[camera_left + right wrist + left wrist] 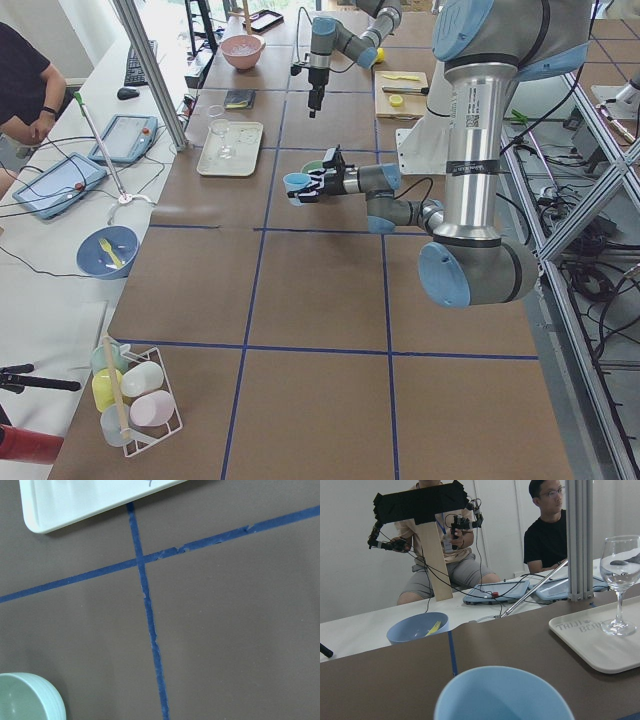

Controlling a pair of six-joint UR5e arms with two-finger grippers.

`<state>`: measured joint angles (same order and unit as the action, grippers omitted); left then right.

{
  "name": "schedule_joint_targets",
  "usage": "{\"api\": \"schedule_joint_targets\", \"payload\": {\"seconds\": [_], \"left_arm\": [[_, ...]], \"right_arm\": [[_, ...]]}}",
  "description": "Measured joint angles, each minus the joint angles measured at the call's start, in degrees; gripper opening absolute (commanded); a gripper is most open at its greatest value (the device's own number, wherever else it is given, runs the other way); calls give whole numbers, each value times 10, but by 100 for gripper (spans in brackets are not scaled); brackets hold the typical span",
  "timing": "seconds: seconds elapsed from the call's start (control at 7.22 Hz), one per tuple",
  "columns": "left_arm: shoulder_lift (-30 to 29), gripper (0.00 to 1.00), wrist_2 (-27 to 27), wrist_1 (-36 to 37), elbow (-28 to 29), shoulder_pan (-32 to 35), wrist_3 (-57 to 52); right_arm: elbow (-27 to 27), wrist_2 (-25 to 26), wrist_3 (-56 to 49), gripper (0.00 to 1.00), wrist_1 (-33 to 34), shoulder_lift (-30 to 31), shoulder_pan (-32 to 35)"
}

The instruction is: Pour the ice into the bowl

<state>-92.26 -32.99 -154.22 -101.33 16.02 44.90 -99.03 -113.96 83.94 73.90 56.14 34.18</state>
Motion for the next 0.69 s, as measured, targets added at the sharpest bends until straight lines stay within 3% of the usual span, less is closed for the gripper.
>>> {"api": "schedule_joint_targets", "payload": {"seconds": [0.42, 0.69], "left_arm": [[-69, 0, 66, 125, -2, -43, -1], [-84, 0, 99, 234, -4, -49, -50]], "right_arm": [[-12, -18, -27, 100, -5, 28, 19], [-13, -20, -29, 100, -6, 33, 21]]}}
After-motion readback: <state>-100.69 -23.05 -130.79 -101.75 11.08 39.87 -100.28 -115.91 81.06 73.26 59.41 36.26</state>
